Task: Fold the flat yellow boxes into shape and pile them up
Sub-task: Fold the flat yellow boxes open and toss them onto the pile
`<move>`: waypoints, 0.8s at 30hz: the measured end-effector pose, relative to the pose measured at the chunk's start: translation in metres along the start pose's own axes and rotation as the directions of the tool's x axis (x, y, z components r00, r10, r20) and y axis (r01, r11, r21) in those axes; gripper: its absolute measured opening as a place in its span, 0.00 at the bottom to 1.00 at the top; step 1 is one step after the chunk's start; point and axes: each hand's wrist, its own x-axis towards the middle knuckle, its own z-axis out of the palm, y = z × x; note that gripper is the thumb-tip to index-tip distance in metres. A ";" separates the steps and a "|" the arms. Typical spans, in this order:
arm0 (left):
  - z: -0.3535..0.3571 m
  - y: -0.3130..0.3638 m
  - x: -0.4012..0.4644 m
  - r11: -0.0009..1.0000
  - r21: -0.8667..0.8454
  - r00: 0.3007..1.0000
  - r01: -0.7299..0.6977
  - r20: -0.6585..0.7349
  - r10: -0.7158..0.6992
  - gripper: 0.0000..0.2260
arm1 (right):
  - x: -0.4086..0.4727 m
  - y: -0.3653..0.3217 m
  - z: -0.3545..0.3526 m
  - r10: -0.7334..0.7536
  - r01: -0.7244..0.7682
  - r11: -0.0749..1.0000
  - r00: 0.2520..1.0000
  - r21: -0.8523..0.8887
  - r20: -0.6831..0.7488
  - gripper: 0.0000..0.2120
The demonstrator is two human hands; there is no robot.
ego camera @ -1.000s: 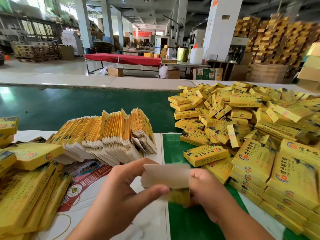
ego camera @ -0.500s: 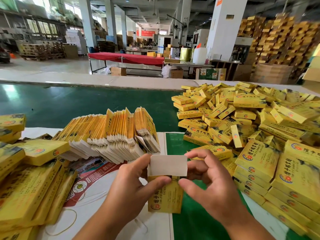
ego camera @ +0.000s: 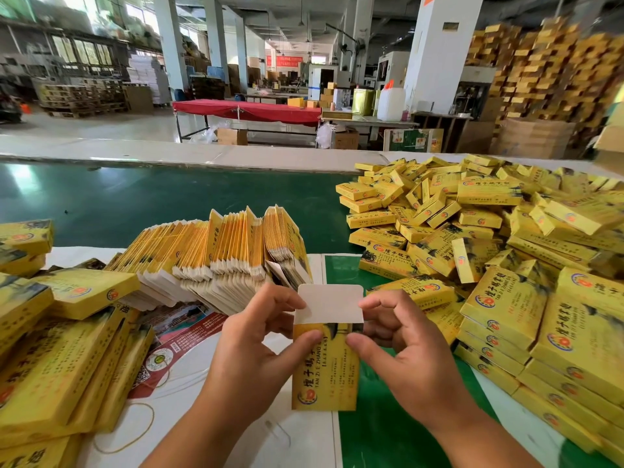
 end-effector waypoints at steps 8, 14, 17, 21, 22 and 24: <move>-0.002 -0.001 0.002 0.999 0.049 0.990 0.006 0.138 -0.012 0.10 | 0.001 0.001 -0.004 -0.072 0.080 0.994 0.992 -0.080 0.099 0.04; 0.000 -0.001 0.003 0.982 0.164 0.990 -0.088 0.125 0.068 0.11 | 0.004 -0.003 -0.001 -0.152 0.165 0.979 0.983 -0.119 0.106 0.05; 0.002 -0.001 0.001 0.985 0.146 0.993 -0.092 0.091 0.079 0.05 | 0.000 -0.001 0.000 -0.112 0.116 0.990 0.993 -0.084 0.049 0.06; 0.004 -0.003 -0.001 0.995 -0.072 0.995 0.069 0.081 -0.063 0.25 | -0.002 0.002 0.001 0.004 -0.005 0.999 1.000 0.037 0.002 0.30; 0.003 -0.003 -0.001 0.994 -0.079 0.993 0.075 0.092 -0.068 0.29 | -0.002 0.002 0.001 0.004 -0.005 1.000 1.000 0.028 0.006 0.32; 0.001 -0.004 0.001 0.996 -0.066 0.991 0.059 0.120 -0.051 0.28 | 0.000 0.002 -0.001 -0.005 0.004 1.000 0.999 0.031 0.036 0.29</move>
